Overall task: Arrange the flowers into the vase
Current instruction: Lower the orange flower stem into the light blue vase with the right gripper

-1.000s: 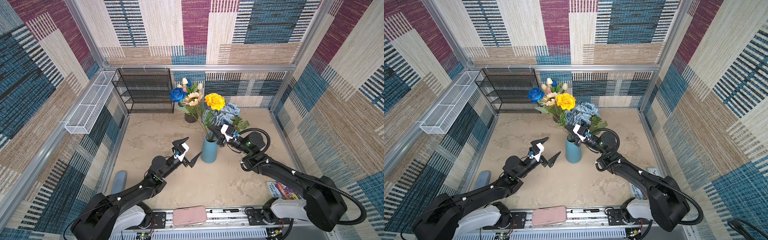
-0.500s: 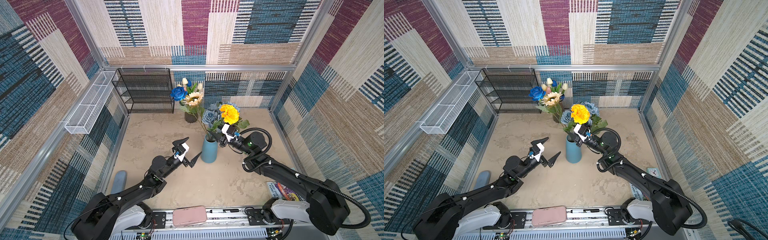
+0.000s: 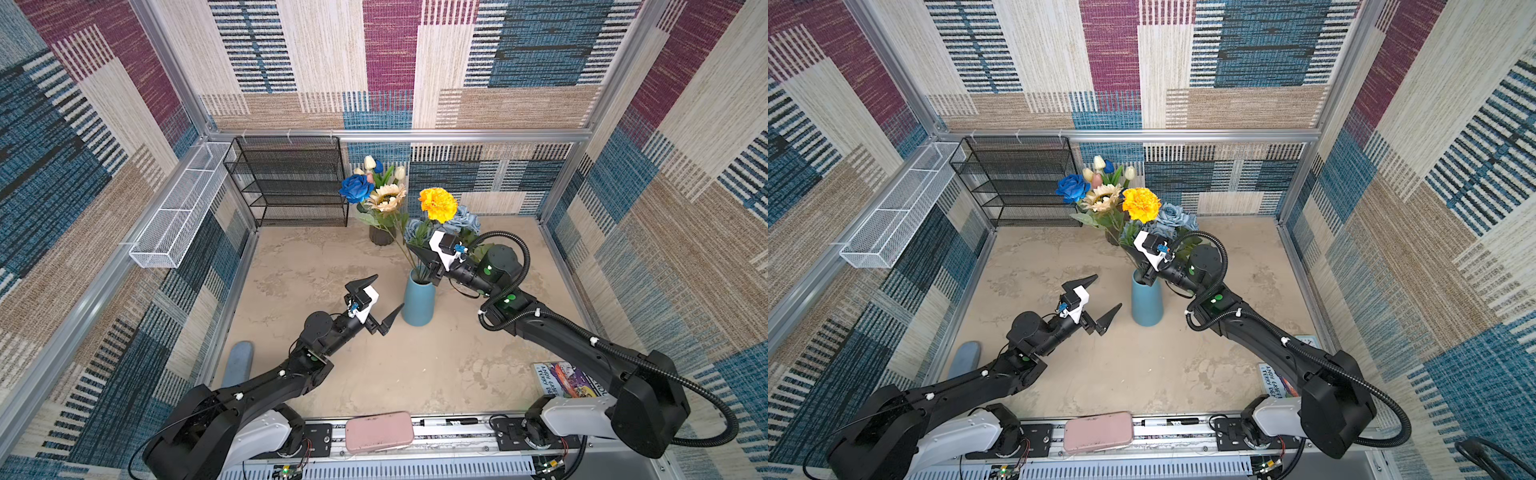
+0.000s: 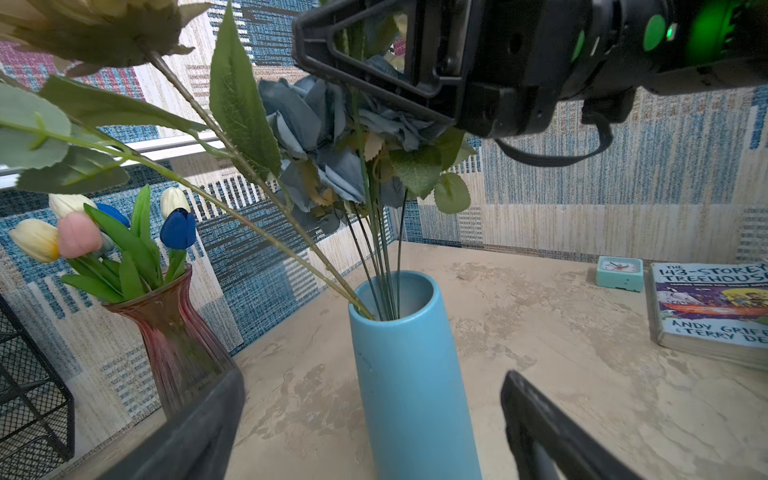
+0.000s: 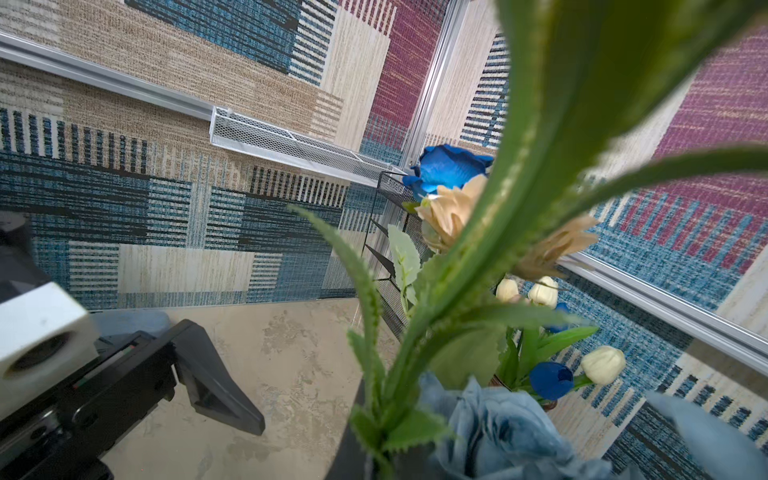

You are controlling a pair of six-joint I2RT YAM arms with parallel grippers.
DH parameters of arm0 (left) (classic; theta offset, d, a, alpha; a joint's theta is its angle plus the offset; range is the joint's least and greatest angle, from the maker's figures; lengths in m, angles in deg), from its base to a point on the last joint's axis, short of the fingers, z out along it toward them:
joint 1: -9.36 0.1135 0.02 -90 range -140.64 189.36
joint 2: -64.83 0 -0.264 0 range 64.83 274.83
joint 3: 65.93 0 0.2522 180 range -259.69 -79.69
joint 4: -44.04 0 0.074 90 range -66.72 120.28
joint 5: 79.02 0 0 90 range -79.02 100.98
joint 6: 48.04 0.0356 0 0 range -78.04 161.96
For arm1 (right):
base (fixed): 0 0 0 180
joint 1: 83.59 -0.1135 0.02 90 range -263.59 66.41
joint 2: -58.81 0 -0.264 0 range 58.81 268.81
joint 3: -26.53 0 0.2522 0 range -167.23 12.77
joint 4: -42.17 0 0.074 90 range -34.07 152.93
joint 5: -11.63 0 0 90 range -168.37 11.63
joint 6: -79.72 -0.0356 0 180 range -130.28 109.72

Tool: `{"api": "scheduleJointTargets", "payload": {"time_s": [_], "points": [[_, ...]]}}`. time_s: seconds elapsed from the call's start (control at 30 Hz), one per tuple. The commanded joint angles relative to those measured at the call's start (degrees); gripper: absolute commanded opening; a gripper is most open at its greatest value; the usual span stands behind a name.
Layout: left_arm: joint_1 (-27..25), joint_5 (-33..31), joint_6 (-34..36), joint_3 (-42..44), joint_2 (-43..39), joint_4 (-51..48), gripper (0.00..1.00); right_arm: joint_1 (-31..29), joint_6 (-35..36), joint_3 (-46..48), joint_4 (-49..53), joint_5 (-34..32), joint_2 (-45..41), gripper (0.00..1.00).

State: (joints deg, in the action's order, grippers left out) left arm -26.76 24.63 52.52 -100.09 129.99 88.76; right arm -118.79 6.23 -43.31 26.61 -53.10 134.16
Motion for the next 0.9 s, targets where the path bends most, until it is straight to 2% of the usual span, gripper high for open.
{"api": "scheduleJointTargets", "payload": {"time_s": [0.0, 0.23, 0.63, 0.67, 0.77, 0.87], "points": [[0.1, -0.6, -1.1, 0.2, 0.0, 3.2, 0.99, -0.2, -2.5, -2.1, 2.3, -1.5, 0.3, 0.03], [0.1, -0.7, -1.4, 1.1, -0.7, 4.0, 0.99, -0.5, -4.5, -4.0, 3.0, -0.7, -0.1, 0.03], [0.1, -0.9, -1.3, 2.3, -0.7, 5.0, 0.99, -1.0, -1.1, -0.8, 4.3, -6.6, 3.2, 0.07], [0.1, -0.9, -1.4, 2.3, -0.7, 5.0, 0.99, -1.0, -0.8, -1.0, 5.1, -6.8, 3.3, 0.1], [0.1, -0.9, -1.3, 2.4, -0.7, 5.1, 0.99, -1.2, 0.0, -0.8, 5.9, -6.7, 2.5, 0.33], [0.1, -0.9, -1.3, 2.4, -0.7, 5.3, 0.99, -1.2, 0.2, -0.4, 5.5, -6.6, 1.1, 0.43]]}}
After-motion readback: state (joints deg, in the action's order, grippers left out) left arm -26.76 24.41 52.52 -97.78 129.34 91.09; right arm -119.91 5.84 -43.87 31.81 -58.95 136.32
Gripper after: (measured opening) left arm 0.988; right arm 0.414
